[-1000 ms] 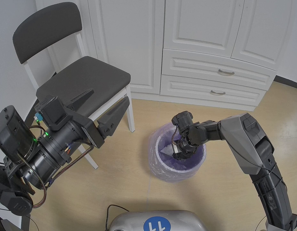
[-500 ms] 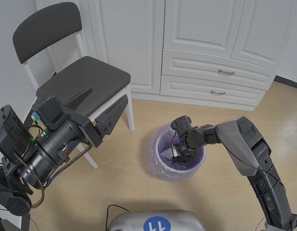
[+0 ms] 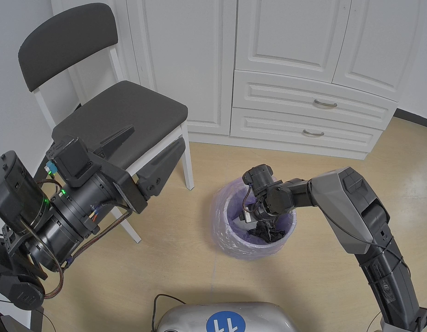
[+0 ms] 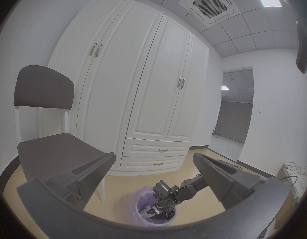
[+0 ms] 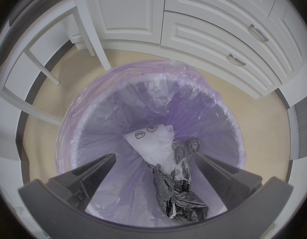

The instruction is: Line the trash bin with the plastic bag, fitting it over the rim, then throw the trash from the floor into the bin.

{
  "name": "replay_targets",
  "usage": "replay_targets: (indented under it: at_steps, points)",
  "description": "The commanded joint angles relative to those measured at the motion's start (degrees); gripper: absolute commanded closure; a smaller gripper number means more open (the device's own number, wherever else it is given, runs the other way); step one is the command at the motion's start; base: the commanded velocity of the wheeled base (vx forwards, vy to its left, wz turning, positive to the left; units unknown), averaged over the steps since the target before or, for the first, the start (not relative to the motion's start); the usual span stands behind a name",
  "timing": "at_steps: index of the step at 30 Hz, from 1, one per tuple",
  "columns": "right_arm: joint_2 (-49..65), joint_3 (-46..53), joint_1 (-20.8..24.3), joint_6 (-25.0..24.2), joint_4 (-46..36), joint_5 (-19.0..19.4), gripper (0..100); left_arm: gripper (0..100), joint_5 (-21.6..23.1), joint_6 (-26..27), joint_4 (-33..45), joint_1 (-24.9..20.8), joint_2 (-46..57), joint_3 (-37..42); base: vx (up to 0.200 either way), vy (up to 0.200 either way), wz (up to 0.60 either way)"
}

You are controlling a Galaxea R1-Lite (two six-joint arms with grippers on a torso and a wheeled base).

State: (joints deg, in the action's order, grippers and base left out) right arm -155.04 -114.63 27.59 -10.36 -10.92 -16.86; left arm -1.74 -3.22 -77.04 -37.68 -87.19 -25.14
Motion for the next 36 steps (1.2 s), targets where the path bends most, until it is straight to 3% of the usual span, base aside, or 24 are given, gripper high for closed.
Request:
replay_targets:
  at_steps: [1,11,16,23,28,31,32,36]
  points:
    - [0.8,0.0,0.0,-0.1,0.6,0.0,0,0,0.0,0.0,0.0,0.1,-0.3,0.0,0.000,0.000,0.00]
    - [7.7,0.5,-0.2,-1.9,-0.1,0.0,0,0,0.1,0.0,0.0,-0.4,-1.3,0.4,0.000,0.000,0.00]
    - [14.6,9.5,-0.8,-1.9,0.7,0.0,0,0,0.0,0.0,0.3,-0.7,-2.8,0.4,0.000,0.000,0.00]
    - [22.1,20.8,-2.0,-2.6,2.4,0.1,0,0,0.0,-0.4,7.9,-1.2,-3.6,-0.4,0.000,0.000,0.00]
    - [27.2,36.3,-2.4,-8.3,15.8,-0.1,0,0,0.0,-1.5,11.0,-1.2,-11.3,-1.5,0.000,0.000,0.00]
    - [29.3,42.6,-2.5,-9.0,22.3,-0.2,0,0,-0.1,-2.8,11.0,-0.9,-17.5,-3.3,0.000,0.000,0.00]
    - [30.6,47.1,-3.7,-8.4,28.9,-0.1,0,0,-0.5,-4.2,11.0,-0.4,-25.0,-8.2,0.000,0.000,0.00]
    - [31.8,49.7,-5.7,-7.2,33.7,0.0,0,0,-0.6,-4.5,12.3,1.7,-35.2,-17.5,0.000,0.000,0.00]
